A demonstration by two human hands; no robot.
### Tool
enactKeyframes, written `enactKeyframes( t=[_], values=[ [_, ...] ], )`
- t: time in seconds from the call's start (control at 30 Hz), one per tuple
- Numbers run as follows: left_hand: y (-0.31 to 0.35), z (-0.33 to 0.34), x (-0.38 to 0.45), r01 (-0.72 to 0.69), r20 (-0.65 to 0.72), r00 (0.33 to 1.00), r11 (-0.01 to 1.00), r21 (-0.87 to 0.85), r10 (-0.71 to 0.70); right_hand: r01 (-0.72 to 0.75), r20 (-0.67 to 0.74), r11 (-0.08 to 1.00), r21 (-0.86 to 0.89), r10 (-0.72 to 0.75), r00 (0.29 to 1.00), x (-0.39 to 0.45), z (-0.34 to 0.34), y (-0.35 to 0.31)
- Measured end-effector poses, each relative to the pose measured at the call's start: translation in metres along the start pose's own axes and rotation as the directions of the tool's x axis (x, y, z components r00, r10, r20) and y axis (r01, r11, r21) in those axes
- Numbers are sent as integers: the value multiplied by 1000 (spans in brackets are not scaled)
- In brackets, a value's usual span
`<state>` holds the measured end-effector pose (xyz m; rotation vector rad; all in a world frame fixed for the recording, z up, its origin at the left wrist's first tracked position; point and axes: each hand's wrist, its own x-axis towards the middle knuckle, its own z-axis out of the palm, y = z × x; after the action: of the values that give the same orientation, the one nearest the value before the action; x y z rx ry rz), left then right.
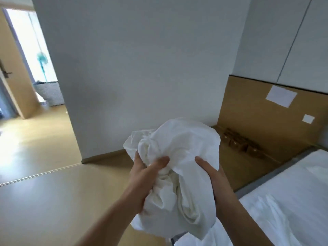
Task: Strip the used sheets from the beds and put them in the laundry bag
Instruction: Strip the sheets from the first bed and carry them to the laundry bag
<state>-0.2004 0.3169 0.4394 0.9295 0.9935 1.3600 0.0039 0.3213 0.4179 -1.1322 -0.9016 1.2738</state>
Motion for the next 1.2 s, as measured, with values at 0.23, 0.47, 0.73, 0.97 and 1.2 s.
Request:
enactKeyframes(
  t=[0.23,0.47,0.73,0.97,1.2],
  values=[
    [58,-181,39,-79,-162,984,996,-26,74,-92,194,995,-38,97,976,43,197,30],
    [106,-341,80,-82,-319,945,996,-33,67,-182,320,983,-34,183,930,84,374,82],
    [141,-461,158,-85,-483,874,996,-38,56,-181,454,981,-70,193,870,170,521,122],
    [174,-548,275,-108,-603,794,994,-22,73,-173,533,978,-119,210,819,304,647,166],
    [224,-632,391,-88,-698,712,996,19,77,-206,557,965,-164,263,788,423,779,186]
  ],
)
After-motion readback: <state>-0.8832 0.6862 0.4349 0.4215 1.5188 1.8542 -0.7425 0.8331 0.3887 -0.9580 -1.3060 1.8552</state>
